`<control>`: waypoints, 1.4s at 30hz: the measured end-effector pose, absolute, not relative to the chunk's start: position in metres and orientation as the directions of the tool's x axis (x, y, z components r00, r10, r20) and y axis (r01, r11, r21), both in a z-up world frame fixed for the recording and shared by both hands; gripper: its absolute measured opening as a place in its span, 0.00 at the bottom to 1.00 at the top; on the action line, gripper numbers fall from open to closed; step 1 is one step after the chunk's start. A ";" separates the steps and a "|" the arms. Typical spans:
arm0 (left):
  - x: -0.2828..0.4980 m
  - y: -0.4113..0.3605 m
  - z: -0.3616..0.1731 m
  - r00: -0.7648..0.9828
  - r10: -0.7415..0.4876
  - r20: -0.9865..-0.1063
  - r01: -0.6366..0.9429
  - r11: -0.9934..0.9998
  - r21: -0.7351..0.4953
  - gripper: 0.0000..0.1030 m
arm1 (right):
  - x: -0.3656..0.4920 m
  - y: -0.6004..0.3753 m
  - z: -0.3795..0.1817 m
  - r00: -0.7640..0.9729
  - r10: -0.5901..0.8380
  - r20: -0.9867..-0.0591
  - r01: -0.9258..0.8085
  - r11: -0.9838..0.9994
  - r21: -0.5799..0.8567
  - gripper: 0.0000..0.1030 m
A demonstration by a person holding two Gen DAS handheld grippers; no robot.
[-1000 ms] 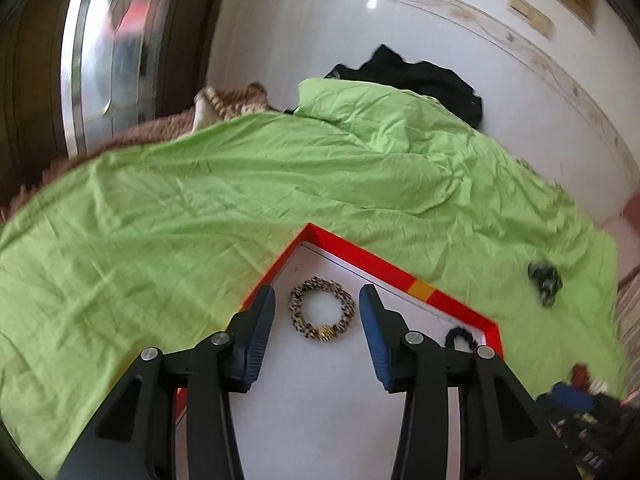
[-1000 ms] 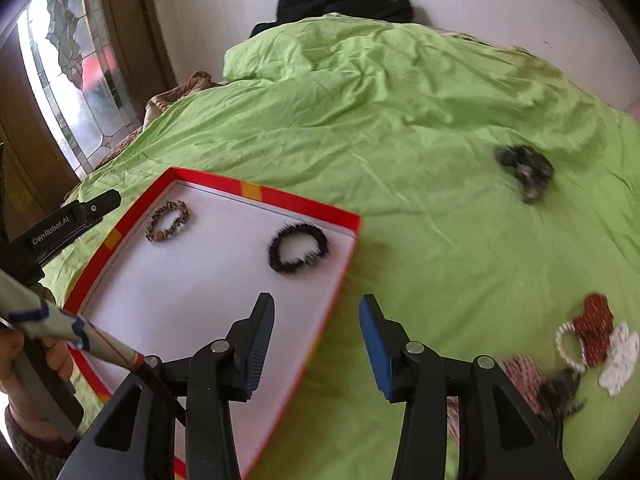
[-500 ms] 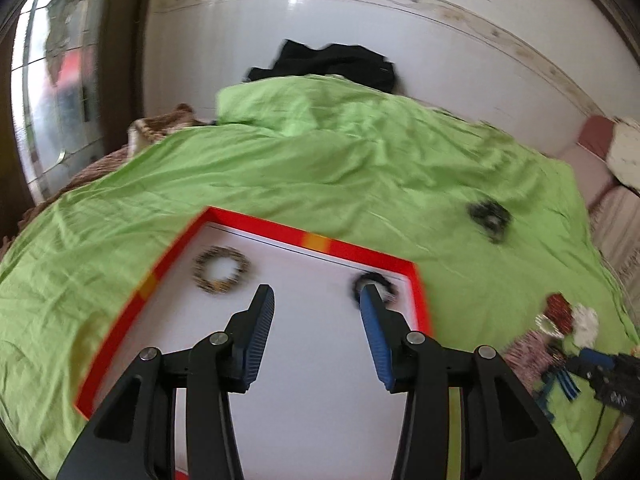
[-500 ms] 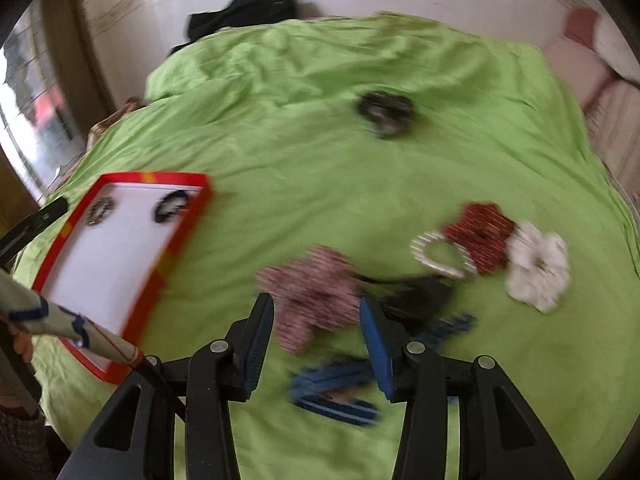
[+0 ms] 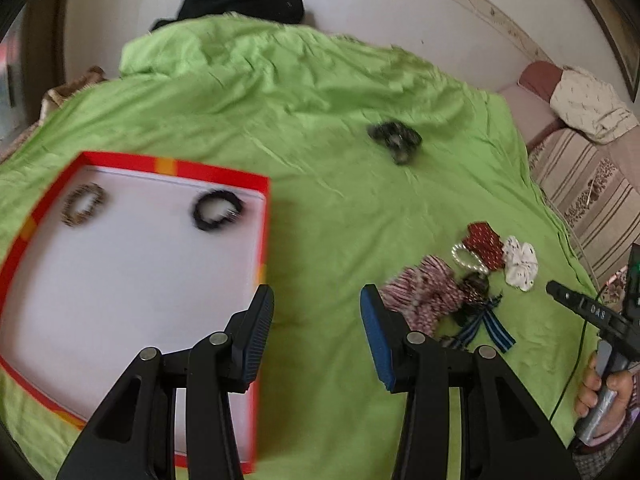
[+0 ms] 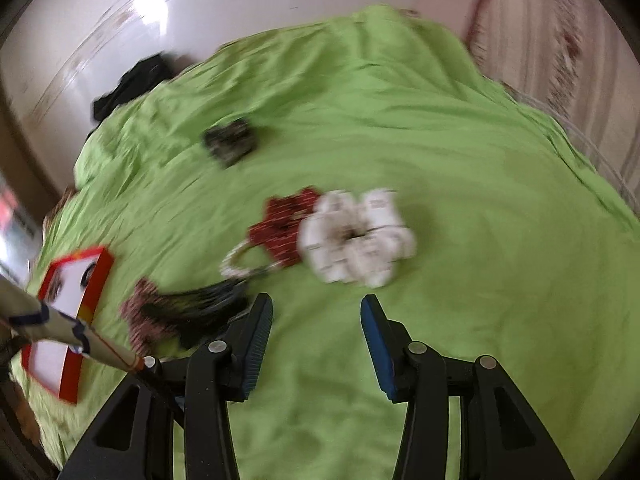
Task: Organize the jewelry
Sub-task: 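Move both open tools back toward the jewelry pile, then grasp the plaid scrunchie with the left tool while the right grasps the white polka-dot scrunchie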
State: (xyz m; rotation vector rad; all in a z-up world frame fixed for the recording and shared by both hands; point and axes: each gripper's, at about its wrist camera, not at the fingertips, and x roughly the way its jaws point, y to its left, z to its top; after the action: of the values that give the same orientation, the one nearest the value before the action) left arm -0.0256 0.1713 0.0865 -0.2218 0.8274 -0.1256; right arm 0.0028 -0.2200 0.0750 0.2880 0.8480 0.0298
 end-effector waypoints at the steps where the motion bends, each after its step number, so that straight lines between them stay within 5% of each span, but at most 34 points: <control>1: -0.022 0.163 0.083 0.663 -0.202 -0.721 0.032 0.970 -0.241 0.42 | 0.006 -0.228 0.072 0.666 0.140 -0.733 0.100 0.957 0.273 0.48; 7: -0.010 0.114 0.066 0.624 -0.256 -0.738 0.148 0.966 -0.211 0.42 | 0.019 -0.255 0.061 0.694 0.143 -0.705 0.111 0.947 0.302 0.48; 11: -0.007 0.088 0.056 0.592 -0.303 -0.747 0.234 0.951 -0.200 0.28 | 0.028 -0.266 0.061 0.701 0.153 -0.697 0.109 0.942 0.317 0.49; 25: 0.012 0.050 0.018 0.503 -0.353 -0.789 0.331 0.922 -0.202 0.27 | 0.058 -0.281 0.030 0.655 0.231 -0.720 0.130 0.903 0.409 0.52; 33: 0.015 0.055 0.015 0.504 -0.345 -0.792 0.310 0.928 -0.207 0.03 | 0.077 -0.274 0.018 0.636 0.272 -0.722 0.119 0.890 0.440 0.51; 35: 0.011 0.055 0.020 0.510 -0.351 -0.786 0.315 0.926 -0.210 0.03 | 0.077 -0.273 0.017 0.631 0.274 -0.725 0.111 0.894 0.435 0.19; 36: 0.009 0.054 0.023 0.512 -0.356 -0.782 0.318 0.924 -0.212 0.03 | 0.078 -0.273 0.017 0.624 0.288 -0.727 0.104 0.891 0.442 0.12; 42: -0.020 0.059 0.066 0.561 -0.431 -0.707 0.381 0.892 -0.242 0.03 | 0.060 -0.269 0.048 0.690 0.257 -0.676 0.075 0.904 0.420 0.09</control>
State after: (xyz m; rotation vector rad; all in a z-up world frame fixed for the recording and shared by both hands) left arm -0.0204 0.0591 0.0664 -0.0641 0.8502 -0.4784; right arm 0.0603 -0.2689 0.0483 0.4406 0.8090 0.1055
